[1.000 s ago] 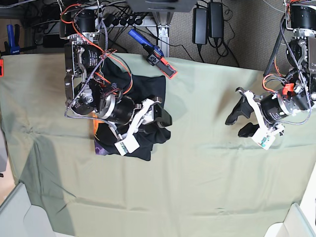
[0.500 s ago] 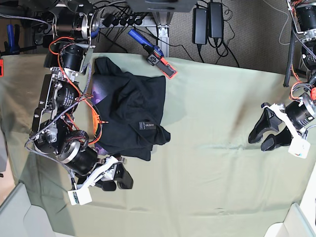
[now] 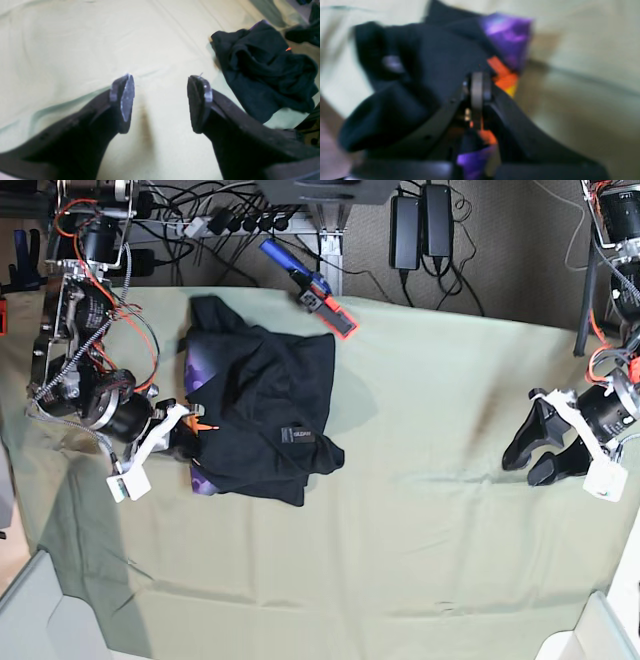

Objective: Fold the T-shirt properly
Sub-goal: 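Grasp the shirt's hem end with the right gripper and fold it over, then press the folded stack flat with the right gripper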

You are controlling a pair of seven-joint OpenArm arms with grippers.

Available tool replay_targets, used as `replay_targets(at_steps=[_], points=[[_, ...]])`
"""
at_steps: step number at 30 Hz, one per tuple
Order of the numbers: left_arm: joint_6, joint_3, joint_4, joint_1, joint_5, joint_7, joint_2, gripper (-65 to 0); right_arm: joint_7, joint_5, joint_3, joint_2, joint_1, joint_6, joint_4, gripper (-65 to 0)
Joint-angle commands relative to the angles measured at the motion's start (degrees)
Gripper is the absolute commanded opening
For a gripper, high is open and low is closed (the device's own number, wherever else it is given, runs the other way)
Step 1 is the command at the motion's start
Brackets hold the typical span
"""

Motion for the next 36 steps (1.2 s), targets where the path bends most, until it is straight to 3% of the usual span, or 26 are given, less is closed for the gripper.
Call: replay_targets(at_steps=[1, 10, 15, 21, 22, 26, 30, 36], points=[[-1.1, -0.4, 0.9, -0.8, -1.5, -1.0, -0.9, -28.0, 1.0, 2.8, 0.1, 0.1, -0.3, 4.5, 0.9, -65.0], [-1.1, -0.3, 0.9, -0.7, -1.3, -1.0, -0.5, -28.0, -2.0, 11.1, -1.6, -6.4, -3.2, 6.5, 1.0, -65.0], [-1.1, -0.3, 0.9, -0.7, -1.3, -1.0, -0.5, -28.0, -2.0, 10.7, -8.1, -9.9, -3.2, 6.5, 1.0, -65.0], [-1.1, -0.3, 1.0, -0.7, -2.3, 0.2, -0.5, -28.1, -0.8, 7.3, -16.0, -10.4, -0.2, 6.4, 1.0, -65.0], [-1.1, -0.3, 1.6, -0.7, -4.2, 1.9, -0.6, -29.1, 0.3, 5.7, -16.0, -10.4, 1.2, 6.4, 1.0, -65.0], [-1.1, 1.2, 10.7, 3.3, -6.8, 3.2, -1.6, -46.4, 4.8, -3.1, -12.9, -10.4, 7.5, 6.3, 1.0, -65.0], [-1.1, 8.6, 20.3, 5.3, -1.7, 1.6, -2.2, -47.7, 8.4, -12.9, -7.0, -10.1, 14.3, 6.3, 0.3, -65.0], [-1.1, 29.6, 20.6, 4.9, 16.2, -3.6, -2.4, -58.3, 11.9, -16.8, -2.1, -7.3, 20.7, 6.3, -8.6, -65.0]])
